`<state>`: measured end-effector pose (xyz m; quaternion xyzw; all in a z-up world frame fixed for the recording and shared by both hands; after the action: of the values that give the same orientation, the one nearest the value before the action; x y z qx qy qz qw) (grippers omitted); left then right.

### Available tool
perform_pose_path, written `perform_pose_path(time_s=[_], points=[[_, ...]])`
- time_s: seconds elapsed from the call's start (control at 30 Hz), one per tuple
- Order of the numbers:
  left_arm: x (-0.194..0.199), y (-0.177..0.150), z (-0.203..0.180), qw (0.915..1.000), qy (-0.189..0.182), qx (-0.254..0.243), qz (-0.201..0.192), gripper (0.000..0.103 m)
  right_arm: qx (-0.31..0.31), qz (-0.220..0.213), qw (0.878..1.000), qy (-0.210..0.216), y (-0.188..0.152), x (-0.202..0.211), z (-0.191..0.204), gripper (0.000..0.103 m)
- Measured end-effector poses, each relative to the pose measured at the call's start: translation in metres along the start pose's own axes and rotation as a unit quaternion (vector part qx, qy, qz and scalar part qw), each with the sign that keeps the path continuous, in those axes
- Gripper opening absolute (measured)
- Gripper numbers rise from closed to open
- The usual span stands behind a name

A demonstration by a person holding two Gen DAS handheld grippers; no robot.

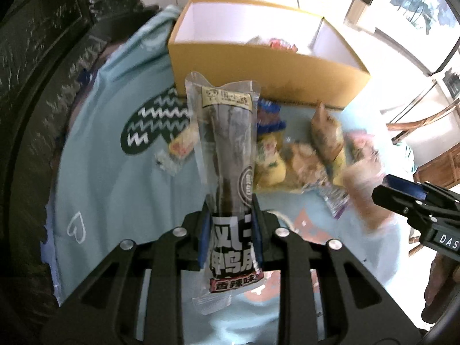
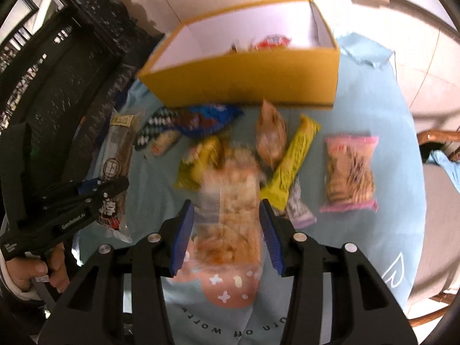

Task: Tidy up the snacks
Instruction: 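Lift both held packs toward the yellow box, then lower both packs into the yellow box and open both tools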

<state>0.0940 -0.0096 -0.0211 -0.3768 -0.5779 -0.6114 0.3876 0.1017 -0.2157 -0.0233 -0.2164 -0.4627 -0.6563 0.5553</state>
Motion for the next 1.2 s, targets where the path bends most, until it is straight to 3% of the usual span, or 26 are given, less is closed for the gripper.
perform_pose_path(time_s=[0.17,0.37,0.57,0.77,0.97,1.2], points=[[0.000,0.011,-0.003,1.0000,-0.001,0.002,-0.005,0.024,0.009,0.010,1.000,-0.012,0.007,-0.008,-0.003,0.043],[-0.024,-0.001,0.001,0.9996,-0.003,0.008,0.026,0.024,-0.028,0.082,0.996,-0.031,-0.018,-0.047,-0.027,0.049],[-0.028,-0.002,0.002,0.9995,-0.003,0.008,0.031,0.025,-0.012,0.133,0.990,-0.049,-0.037,-0.097,-0.017,0.052],[-0.028,-0.003,0.001,0.9995,-0.003,0.006,0.031,0.025,0.071,0.146,0.981,-0.104,-0.047,-0.121,0.006,0.046],[-0.022,0.000,0.001,0.9997,-0.003,0.007,0.021,0.025,0.049,0.104,0.992,-0.059,-0.033,-0.077,0.008,0.046],[-0.005,0.015,-0.002,1.0000,-0.001,0.000,0.000,0.025,0.036,-0.001,0.998,-0.049,0.013,-0.008,0.007,0.046]])
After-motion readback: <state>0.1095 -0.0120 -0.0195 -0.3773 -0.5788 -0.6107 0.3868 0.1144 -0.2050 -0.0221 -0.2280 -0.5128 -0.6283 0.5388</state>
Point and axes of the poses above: each gripper's, at about its wrist camera, not at the fingertips, and x roughly against the way its jaws point, z to its left, y to its top, the point moved 1 cm from there along -x, roughly the way its jaws point, and after that the axes turned 8 degrees about y, right-handed, at the moved point
